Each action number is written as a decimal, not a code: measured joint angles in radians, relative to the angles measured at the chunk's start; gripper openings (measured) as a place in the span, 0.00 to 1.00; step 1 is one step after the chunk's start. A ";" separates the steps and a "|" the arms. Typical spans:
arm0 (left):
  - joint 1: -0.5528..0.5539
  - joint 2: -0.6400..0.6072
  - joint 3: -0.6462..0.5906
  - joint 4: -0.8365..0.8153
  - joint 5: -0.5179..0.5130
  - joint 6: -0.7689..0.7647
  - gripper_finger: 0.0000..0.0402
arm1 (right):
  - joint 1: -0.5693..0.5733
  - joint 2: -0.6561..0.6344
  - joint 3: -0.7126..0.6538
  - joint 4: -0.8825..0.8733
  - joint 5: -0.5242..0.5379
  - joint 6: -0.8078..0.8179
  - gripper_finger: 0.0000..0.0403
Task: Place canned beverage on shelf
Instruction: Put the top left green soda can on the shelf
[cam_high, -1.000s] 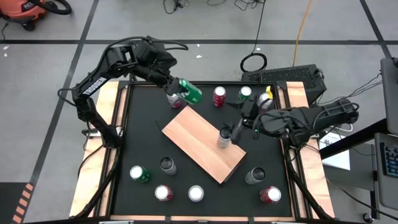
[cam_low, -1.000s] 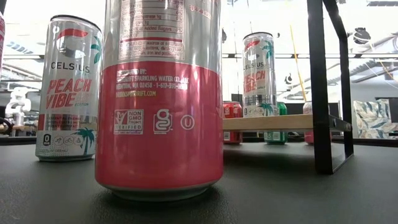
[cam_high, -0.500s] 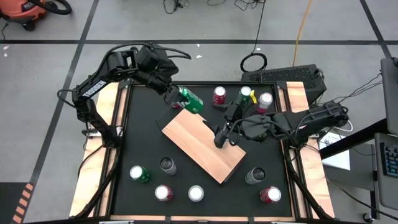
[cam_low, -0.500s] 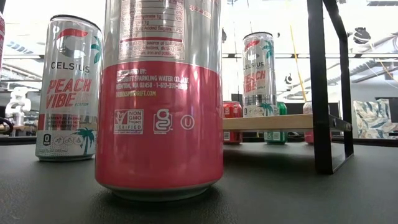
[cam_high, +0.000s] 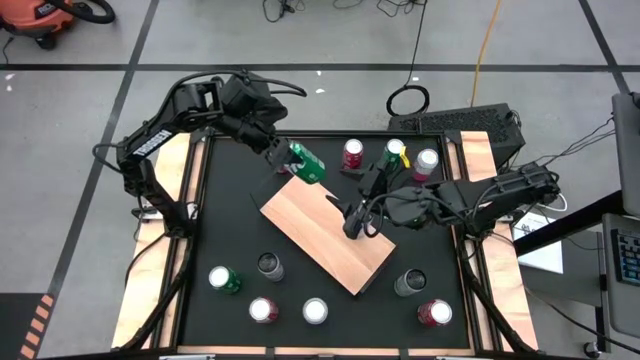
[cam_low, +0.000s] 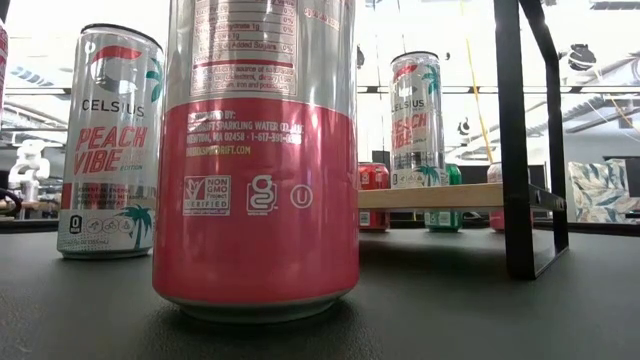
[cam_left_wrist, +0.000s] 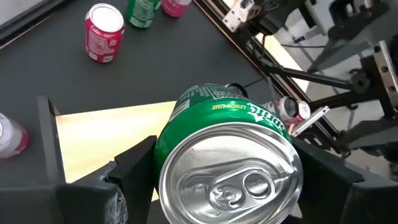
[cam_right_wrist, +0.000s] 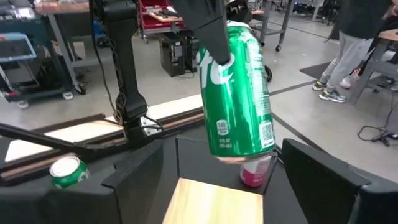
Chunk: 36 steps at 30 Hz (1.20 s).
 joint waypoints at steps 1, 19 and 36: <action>-0.004 0.006 0.000 0.000 -0.003 0.001 0.71 | 0.000 0.000 0.000 -0.001 0.000 -0.006 0.75; -0.098 0.219 -0.001 0.044 -0.110 0.054 0.71 | 0.001 -0.248 0.000 -0.287 0.000 0.002 0.75; -0.150 0.305 -0.001 0.062 -0.216 0.116 0.71 | 0.000 -0.305 0.000 -0.483 -0.003 0.099 0.75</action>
